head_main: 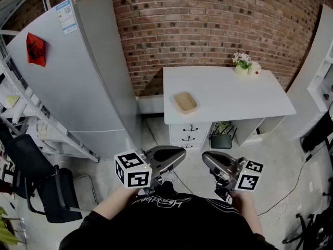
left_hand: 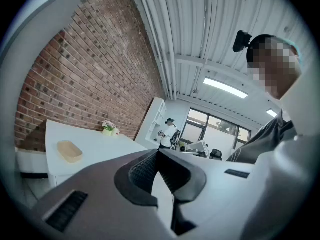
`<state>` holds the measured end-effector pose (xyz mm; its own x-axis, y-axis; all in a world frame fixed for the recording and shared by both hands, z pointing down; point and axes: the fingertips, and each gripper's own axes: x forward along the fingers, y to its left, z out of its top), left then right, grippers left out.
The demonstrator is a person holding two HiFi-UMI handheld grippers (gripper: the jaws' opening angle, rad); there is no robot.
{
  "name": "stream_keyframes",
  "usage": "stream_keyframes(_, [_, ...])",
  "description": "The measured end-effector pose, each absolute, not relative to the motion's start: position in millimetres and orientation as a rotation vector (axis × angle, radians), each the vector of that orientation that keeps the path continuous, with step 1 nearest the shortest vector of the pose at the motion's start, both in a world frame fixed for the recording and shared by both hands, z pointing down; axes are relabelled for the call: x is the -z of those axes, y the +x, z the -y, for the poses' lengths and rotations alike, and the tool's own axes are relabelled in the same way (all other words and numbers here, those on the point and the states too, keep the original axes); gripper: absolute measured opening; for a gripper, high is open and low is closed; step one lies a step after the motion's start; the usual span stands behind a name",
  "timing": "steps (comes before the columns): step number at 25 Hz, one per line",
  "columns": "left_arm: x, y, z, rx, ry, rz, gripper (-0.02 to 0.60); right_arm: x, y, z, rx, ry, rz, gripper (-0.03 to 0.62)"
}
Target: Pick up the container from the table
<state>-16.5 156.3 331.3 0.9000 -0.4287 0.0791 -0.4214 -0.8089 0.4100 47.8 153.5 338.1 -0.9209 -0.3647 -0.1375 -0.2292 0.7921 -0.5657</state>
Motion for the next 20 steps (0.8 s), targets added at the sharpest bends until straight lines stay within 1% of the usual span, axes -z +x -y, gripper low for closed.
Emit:
stream_keyframes(11, [-346, -12, -141, 0.064, 2.514, 0.569, 0.003, -348, 53, -137, 0.849, -0.492, -2.735, 0.004])
stream_keyframes(20, [-372, -11, -105, 0.004, 2.439, 0.578, 0.003, -360, 50, -105, 0.873, -0.521, -2.759, 0.005])
